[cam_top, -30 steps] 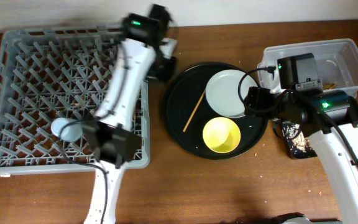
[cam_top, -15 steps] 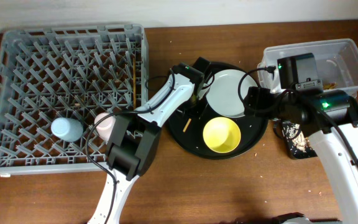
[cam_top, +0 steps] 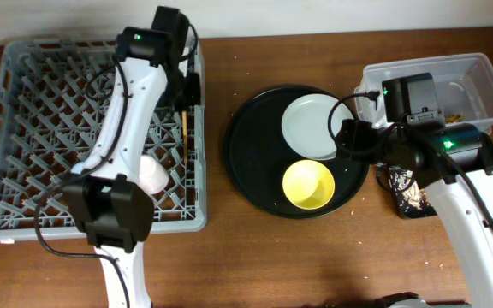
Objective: Sort waste into correct bins and load items into the dishwasher rack
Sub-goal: 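Grasp the chopsticks with the left gripper and stand them in the rack, then grasp the yellow bowl with the left gripper and place it in the rack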
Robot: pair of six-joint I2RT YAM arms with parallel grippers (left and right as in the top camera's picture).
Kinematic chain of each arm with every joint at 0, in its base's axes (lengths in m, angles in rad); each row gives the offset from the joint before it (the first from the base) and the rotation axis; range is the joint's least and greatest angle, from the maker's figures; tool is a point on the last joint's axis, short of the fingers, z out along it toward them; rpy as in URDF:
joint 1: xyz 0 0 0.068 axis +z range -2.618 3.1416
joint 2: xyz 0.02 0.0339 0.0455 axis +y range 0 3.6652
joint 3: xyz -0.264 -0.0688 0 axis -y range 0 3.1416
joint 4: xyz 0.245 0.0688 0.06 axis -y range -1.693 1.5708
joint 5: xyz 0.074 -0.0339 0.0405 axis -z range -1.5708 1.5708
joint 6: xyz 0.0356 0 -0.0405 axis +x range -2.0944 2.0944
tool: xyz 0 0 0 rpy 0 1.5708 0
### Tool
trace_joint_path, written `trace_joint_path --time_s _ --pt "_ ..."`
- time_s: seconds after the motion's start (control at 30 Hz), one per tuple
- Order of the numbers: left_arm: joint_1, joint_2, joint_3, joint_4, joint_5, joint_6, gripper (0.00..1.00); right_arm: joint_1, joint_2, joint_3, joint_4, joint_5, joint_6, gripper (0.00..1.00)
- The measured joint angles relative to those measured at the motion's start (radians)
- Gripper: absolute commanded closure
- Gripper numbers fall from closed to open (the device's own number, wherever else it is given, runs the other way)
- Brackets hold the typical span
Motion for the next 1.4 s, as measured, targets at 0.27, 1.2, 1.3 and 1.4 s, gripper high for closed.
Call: trace_joint_path --time_s 0.27,1.2,1.3,1.4 --pt "0.007 0.016 -0.202 0.076 -0.003 -0.007 0.66 0.0 0.0 0.0 0.0 0.0 0.0 0.18" --pt "-0.486 -0.16 -0.784 0.718 0.317 0.068 0.75 -0.218 0.0 0.0 -0.082 0.002 0.102 0.02" --pt "-0.492 -0.115 -0.785 0.727 0.306 0.045 0.91 -0.218 0.0 0.0 -0.085 0.0 0.102 0.02" --pt "-0.491 -0.104 -0.774 0.709 0.298 0.033 1.0 -0.218 0.0 0.0 -0.09 0.0 0.102 0.02"
